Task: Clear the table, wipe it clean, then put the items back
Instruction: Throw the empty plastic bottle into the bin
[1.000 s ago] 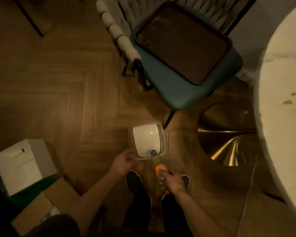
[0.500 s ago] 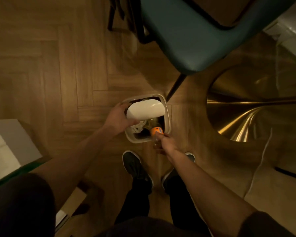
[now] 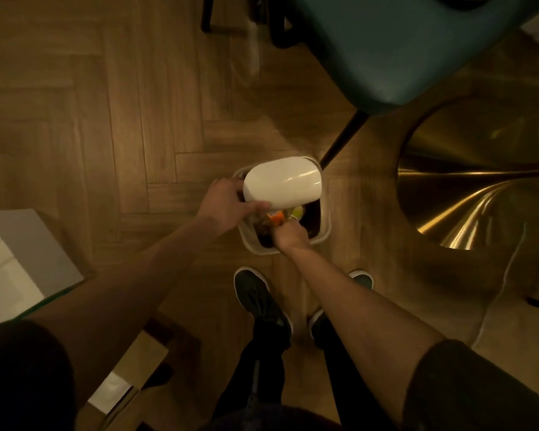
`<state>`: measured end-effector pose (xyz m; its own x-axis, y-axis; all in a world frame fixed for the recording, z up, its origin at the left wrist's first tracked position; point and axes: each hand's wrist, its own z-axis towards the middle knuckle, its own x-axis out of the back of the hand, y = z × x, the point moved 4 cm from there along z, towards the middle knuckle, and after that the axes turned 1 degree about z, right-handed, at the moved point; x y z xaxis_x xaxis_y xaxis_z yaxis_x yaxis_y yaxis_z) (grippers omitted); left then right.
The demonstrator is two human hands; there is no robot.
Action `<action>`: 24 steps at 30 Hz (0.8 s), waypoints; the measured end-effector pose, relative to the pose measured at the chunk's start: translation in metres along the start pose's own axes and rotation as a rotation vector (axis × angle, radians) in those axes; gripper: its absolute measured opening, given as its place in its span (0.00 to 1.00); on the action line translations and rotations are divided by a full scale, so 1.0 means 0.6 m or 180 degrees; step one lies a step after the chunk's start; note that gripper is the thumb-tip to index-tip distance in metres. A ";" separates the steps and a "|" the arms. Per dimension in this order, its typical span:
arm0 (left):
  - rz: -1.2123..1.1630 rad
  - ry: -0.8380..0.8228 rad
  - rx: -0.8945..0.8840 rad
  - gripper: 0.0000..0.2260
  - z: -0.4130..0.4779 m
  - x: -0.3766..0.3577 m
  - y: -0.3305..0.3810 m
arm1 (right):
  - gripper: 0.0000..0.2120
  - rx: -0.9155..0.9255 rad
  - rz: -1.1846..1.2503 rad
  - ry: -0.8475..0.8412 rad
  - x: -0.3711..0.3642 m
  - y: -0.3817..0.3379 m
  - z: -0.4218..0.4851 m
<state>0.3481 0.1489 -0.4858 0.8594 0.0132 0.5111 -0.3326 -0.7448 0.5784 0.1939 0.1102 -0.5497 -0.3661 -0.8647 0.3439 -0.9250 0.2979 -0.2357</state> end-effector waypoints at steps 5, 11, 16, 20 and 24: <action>-0.0051 -0.0055 0.0089 0.25 0.007 0.003 0.000 | 0.23 0.1226 -0.1581 0.0218 -0.003 -0.005 -0.009; -0.0128 -0.0151 0.0168 0.27 0.024 -0.003 -0.018 | 0.31 0.1304 -0.2891 -0.0630 -0.041 0.025 0.059; -0.0170 -0.0048 0.0222 0.28 0.038 -0.008 -0.022 | 0.28 0.0973 -0.3401 -0.0892 -0.039 0.040 0.088; -0.0053 -0.0020 0.0243 0.27 0.032 0.000 -0.013 | 0.22 0.1216 -0.3203 -0.0821 -0.032 0.042 0.041; -0.0159 0.0075 0.0369 0.29 0.027 0.000 -0.009 | 0.18 0.1965 -0.2203 -0.0616 -0.018 0.040 -0.028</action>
<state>0.3563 0.1421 -0.4996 0.8640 0.0668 0.4990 -0.2413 -0.8150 0.5268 0.1740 0.1335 -0.5438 0.3183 -0.8377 0.4438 -0.6930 -0.5250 -0.4941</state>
